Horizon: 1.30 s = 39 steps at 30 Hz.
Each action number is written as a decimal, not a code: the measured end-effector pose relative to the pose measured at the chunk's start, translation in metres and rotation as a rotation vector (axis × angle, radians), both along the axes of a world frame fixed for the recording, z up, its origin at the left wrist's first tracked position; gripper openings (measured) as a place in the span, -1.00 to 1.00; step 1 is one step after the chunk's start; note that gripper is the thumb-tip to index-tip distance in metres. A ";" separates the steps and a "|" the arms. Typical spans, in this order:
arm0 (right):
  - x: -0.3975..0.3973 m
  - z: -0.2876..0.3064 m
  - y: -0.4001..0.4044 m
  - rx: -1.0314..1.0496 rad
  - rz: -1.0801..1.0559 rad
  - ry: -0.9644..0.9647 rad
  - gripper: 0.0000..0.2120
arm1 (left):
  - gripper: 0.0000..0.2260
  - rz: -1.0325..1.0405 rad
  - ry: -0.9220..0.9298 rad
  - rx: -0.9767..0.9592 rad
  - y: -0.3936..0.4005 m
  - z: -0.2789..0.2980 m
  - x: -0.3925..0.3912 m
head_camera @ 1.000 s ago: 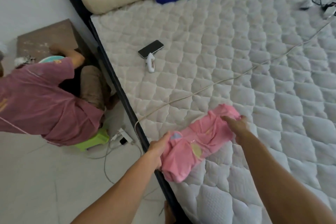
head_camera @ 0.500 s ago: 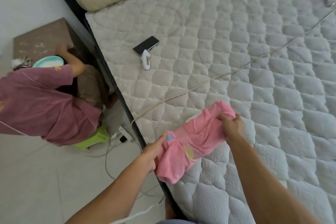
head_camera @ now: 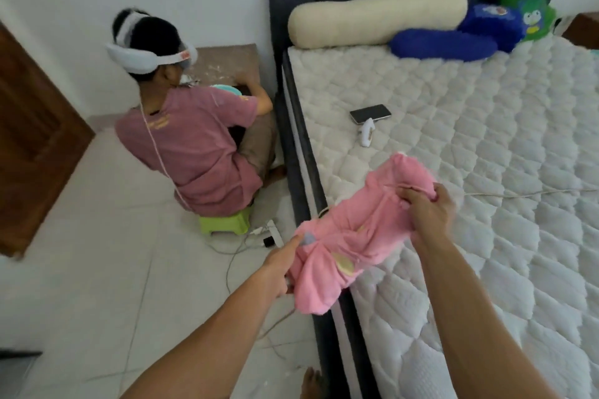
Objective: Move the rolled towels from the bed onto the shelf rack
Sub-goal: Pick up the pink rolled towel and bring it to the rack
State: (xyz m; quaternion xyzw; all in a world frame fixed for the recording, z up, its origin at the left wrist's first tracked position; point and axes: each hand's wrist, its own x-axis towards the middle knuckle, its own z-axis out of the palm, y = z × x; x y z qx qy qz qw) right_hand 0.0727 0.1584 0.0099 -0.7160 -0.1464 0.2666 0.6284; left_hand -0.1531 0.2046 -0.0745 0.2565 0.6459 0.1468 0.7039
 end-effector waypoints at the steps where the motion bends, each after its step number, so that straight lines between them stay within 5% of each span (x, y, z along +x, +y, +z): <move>1: -0.028 0.008 0.006 0.029 0.054 -0.006 -0.76 | -0.49 0.044 -0.014 0.010 -0.004 0.005 -0.029; 19: -0.604 0.056 -0.019 0.249 1.182 -0.093 -0.76 | -0.73 1.103 0.028 0.142 -0.249 0.056 -0.520; 22: -0.693 0.057 -0.035 0.274 1.371 -0.146 -0.62 | -0.73 1.272 0.021 0.149 -0.283 0.052 -0.569; 29: -0.865 0.043 -0.060 0.346 1.748 -0.235 -0.68 | -0.78 1.536 0.034 0.095 -0.304 0.033 -0.657; 39: -1.030 -0.003 -0.066 0.266 2.045 -0.393 -0.54 | -0.74 1.646 0.029 -0.036 -0.290 -0.003 -0.751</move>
